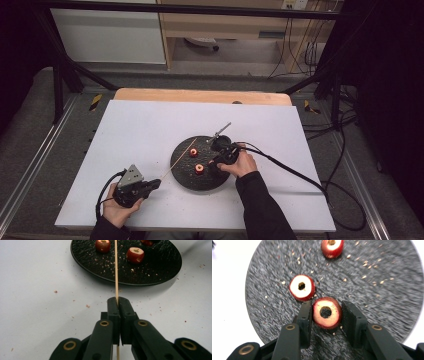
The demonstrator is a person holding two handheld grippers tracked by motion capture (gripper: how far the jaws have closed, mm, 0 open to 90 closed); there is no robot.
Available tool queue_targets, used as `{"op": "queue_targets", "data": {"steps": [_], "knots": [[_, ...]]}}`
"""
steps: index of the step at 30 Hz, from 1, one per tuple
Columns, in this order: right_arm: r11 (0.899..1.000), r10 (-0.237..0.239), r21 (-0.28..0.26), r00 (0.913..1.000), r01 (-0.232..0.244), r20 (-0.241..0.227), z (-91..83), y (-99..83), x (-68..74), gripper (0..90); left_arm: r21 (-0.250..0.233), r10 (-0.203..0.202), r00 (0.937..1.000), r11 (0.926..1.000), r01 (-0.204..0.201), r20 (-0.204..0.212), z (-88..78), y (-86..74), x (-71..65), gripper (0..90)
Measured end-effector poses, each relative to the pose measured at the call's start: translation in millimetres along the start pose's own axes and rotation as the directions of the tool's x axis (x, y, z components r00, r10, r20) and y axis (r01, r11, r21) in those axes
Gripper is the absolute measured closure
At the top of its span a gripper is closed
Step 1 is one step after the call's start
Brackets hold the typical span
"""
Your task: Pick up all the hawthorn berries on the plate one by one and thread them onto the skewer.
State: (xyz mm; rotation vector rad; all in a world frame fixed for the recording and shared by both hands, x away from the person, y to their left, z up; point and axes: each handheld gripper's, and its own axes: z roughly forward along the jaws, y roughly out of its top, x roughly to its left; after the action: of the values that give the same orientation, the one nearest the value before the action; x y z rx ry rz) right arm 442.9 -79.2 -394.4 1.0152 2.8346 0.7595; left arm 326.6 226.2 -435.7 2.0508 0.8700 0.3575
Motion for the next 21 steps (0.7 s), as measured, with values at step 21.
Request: {"op": "queue_targets", "data": {"steps": [21], "knots": [[0.901,0.186,-0.384,0.9793,-0.202,-0.079,-30.1,-36.4,-2.9,62.7,-0.026,-0.022,0.9997,0.9994,0.021,-0.009,0.8,-1.3,-2.4,88.1]]}}
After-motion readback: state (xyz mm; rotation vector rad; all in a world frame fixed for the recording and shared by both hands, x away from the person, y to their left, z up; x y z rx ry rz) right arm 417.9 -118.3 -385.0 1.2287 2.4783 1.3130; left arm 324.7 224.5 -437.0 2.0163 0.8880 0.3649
